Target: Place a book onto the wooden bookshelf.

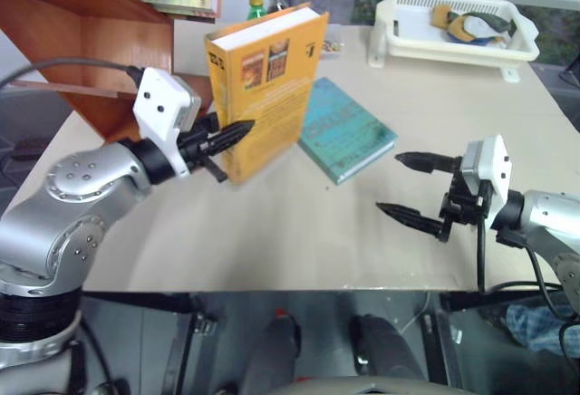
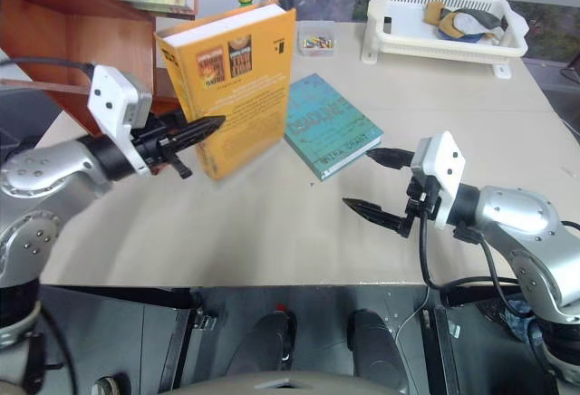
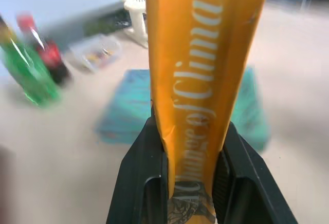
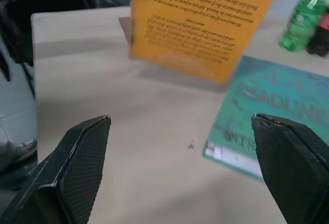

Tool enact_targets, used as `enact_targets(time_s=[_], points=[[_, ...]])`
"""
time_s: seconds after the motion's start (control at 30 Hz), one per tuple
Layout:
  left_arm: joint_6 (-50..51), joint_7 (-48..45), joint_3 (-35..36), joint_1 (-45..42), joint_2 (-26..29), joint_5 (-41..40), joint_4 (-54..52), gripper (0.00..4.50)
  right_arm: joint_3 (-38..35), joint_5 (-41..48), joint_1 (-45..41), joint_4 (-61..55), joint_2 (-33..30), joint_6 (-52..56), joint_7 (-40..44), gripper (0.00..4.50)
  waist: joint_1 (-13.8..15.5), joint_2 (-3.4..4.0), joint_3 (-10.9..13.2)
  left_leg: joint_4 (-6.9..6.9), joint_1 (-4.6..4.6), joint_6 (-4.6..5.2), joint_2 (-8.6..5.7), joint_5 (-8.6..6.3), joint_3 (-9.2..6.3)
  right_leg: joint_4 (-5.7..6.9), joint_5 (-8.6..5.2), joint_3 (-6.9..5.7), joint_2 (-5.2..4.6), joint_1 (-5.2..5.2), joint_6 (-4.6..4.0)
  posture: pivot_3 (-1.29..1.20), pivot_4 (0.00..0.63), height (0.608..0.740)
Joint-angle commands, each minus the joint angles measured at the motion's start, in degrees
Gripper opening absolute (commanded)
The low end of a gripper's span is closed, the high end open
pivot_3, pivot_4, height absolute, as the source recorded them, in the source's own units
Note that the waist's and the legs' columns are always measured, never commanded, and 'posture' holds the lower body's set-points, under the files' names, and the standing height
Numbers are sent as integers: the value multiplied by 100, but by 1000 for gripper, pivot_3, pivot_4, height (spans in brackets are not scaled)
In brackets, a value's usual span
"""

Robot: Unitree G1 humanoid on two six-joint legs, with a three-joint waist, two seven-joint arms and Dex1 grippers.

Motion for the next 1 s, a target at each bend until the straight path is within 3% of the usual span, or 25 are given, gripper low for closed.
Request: enact_targets(time_s=[0.03, 0.23, 0.43, 0.6, 0.67, 0.83, 1.0], points=[[-1638, -947, 318, -132, 723, 1151, 156, 844, 79, -93, -213, 127, 31, -302, 333, 4500, 13, 0, 3, -1, -2, 0, 0, 0, 0, -4, 0, 0, -1, 0, 0, 0, 150, 740], [-2348, -2065, 941, -654, 1586, 1301, 880, 844, 374, -309, -624, 673, 186, -569, 736, 4500, -25, -5, 26, 1, -29, 1, 3, -1, -2, -17, 1, -11, -4, -16, 4, 0, 150, 740], [-2730, -2781, 1264, -618, 2062, 1641, 1610, 844, 542, -433, -1043, 1056, 411, -695, 977, 4500, -38, 3, 33, 8, -77, 1, 4, -1, -5, 11, 15, -12, 5, -77, 27, 0, 150, 740], [-3386, -3578, 1500, -695, 2692, 1920, 2877, 844, 519, -454, -1165, 1147, 498, -743, 1067, 4500, -56, 1, 37, 9, -84, 1, 7, -1, -1, 13, 15, -9, 11, -84, 27, 0, 150, 740], [-4095, -3739, 1483, -648, 2944, 2256, 3810, 844, 507, -401, -1237, 1125, 583, -739, 1053, 4500, -68, 1, 37, 9, -84, 1, 7, -1, 0, 14, 15, -9, 11, -84, 27, 0, 150, 740], [-5423, -3679, 919, -930, 3229, 2589, 5406, 844, 491, -380, -1416, 1084, 752, -759, 1003, 4500, -129, 0, 36, 10, -80, 2, 11, -1, 1, 20, 15, -11, 13, -85, 27, 0, 150, 740], [-6508, -3489, -490, -2800, 2505, 3543, 7085, 844, 503, -426, -1505, 1109, 894, -840, 985, 4500, -107, -3, 34, 26, -83, 2, 6, -1, -1, 33, 16, -13, 13, -81, 29, 0, 150, 740]])
